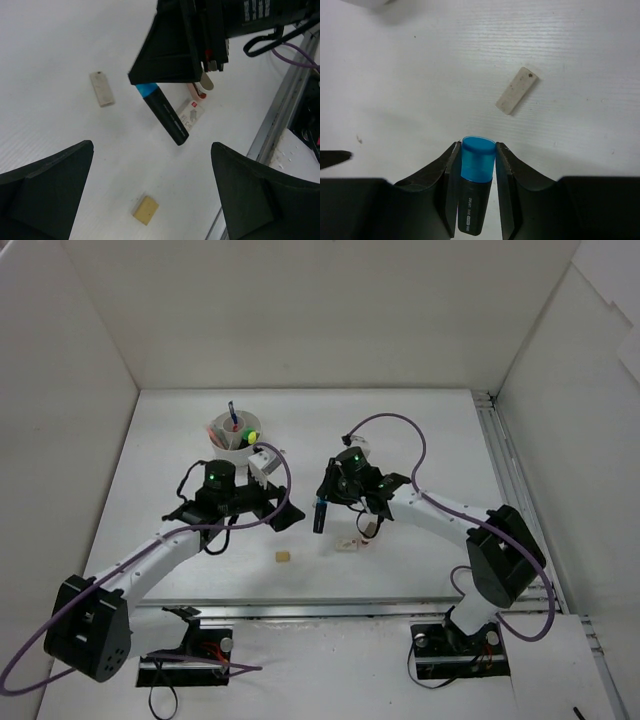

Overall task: Sort the stationery into containers
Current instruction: Pick up the pen from the center of the board.

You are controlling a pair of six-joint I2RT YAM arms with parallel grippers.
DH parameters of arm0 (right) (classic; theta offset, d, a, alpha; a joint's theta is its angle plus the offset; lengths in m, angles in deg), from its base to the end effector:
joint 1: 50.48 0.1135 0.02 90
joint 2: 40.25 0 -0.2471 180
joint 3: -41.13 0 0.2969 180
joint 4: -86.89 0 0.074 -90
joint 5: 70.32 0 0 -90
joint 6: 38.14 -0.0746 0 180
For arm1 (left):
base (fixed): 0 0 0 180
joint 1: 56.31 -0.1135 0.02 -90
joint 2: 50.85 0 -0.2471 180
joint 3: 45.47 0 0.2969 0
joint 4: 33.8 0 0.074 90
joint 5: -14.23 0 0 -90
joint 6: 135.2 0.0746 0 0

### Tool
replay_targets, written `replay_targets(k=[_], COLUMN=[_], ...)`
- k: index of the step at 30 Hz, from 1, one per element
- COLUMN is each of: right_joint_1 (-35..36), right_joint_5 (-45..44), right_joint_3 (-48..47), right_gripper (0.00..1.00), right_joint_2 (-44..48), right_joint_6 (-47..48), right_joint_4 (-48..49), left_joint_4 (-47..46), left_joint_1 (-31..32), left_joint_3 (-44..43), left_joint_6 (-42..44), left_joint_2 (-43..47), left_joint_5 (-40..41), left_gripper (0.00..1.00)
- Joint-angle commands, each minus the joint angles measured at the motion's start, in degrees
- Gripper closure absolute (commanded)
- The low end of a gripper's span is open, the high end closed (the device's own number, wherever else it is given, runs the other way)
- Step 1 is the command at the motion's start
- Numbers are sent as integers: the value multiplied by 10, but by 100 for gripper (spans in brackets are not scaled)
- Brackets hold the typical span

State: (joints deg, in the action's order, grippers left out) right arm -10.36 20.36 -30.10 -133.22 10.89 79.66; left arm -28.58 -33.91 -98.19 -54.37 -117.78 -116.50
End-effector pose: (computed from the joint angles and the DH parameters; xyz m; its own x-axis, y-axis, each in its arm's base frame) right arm 0.3348 0.2833 0.1783 -0.7073 0.2613 -0.6568 -0.2497 0.7769 0.5780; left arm 0.2903 -0.1723 0.2245 -0.4403 0.0509 -0.8964 0.7977 0.4804 -0.3646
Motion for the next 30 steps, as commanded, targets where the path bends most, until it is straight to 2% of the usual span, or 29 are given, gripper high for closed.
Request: replay_targets(k=[1, 6, 15, 18, 22, 29, 30], right_joint_1=[-5, -6, -2, -2, -2, -1, -4], right_joint_5=[9, 18, 49, 48, 38, 41, 41], right_joint_3=[-19, -15, -14, -13, -7, 0, 0], right_gripper=[100, 100, 100, 100, 100, 100, 100], right_joint_2=[45, 62, 74, 79, 87, 103, 104], right_joint_6=[-18, -47, -75, -78, -82, -87, -88], right_joint_4=[32, 37, 56, 59, 68, 85, 84], left_joint_4=[-43, -71, -94, -108, -109, -96, -94], left_joint_1=[31, 54, 59, 59, 59, 59, 59], left_joint_3=[-52, -77, -119, -118, -120, -136, -139], left_joint_6=[12, -2, -24, -30, -29, -22, -21], left_joint_2=[-29, -80, -151, -158, -159, -180, -183], left_joint_5=[-24, -5, -12, -22, -27, -17, -17], left_gripper=[0, 9, 25, 32, 47, 61, 66])
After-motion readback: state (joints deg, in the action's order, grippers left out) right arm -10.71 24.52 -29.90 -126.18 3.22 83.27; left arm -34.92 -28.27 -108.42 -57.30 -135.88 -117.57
